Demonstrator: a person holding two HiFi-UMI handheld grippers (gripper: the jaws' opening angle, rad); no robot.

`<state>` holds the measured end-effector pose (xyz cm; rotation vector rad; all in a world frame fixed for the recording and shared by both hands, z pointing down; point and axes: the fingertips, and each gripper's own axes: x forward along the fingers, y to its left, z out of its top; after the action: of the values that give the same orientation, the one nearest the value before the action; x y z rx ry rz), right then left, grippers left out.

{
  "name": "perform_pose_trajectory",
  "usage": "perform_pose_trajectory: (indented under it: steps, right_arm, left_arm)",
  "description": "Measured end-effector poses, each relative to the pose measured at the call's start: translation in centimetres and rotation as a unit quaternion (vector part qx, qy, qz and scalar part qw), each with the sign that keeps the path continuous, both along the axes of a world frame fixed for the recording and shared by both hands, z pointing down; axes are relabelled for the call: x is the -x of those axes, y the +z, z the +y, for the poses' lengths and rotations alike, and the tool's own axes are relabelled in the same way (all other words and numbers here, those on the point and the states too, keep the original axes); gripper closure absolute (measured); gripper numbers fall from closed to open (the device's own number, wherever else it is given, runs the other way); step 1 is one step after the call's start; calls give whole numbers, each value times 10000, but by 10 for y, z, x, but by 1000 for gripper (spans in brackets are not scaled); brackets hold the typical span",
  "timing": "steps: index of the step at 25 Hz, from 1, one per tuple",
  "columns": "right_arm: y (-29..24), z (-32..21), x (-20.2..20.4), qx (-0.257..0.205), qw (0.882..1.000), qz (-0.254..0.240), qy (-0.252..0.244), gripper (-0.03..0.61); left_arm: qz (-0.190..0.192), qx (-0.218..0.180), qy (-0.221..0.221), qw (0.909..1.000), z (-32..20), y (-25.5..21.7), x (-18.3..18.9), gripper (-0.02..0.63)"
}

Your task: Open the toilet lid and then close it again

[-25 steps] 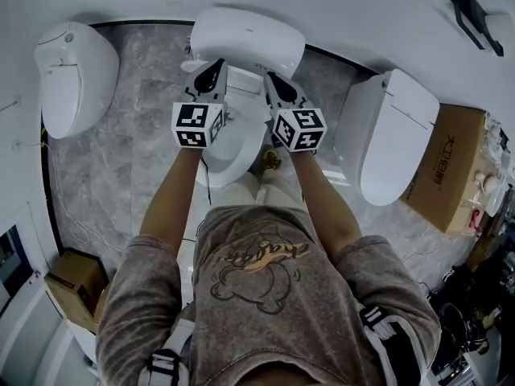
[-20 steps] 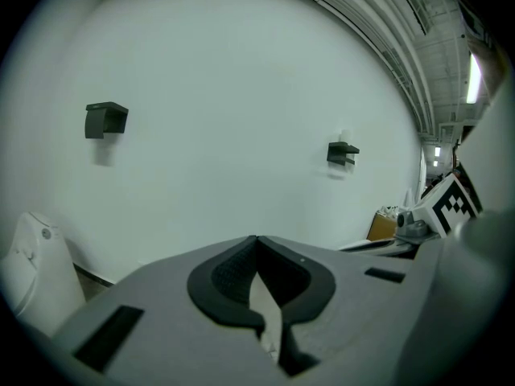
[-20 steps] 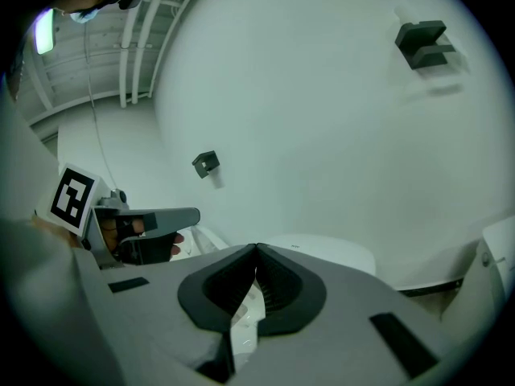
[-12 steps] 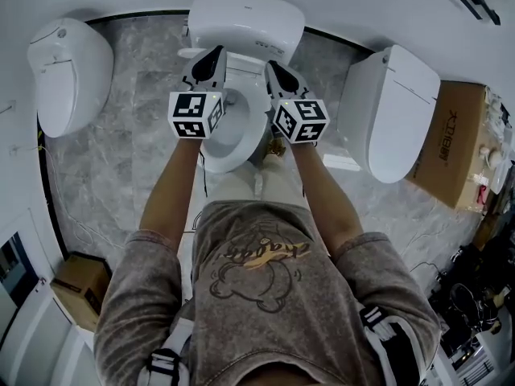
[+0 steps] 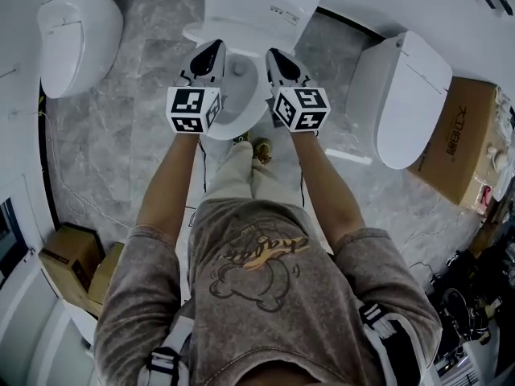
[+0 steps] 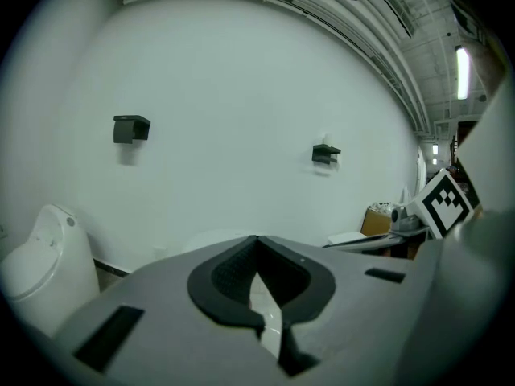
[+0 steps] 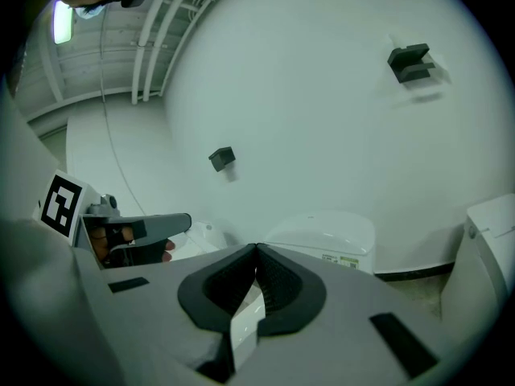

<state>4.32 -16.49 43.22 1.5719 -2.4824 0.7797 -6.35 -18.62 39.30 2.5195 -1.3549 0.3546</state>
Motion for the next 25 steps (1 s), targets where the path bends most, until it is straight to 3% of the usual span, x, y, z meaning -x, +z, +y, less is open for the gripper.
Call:
perform_pose_trajectory:
  steps: [9,14,17,25]
  right_arm:
    - [54,83,21,535,9983,217,-51,552]
    - [104,137,61,844,9927,579,-633,552]
    - [143,167,74,1105,9888,606,-794,552]
    - [228,207,93,1353,9861,442,-856,552]
  left_arm:
    - [-25,535,-112,9985,86,47,36,606]
    - [-421,1218,-165,9915,142,122,57,606]
    - [-454,1557,-205,9865,177,169,67,606]
    - [-183,1727,-389,9840,220,254,86,606]
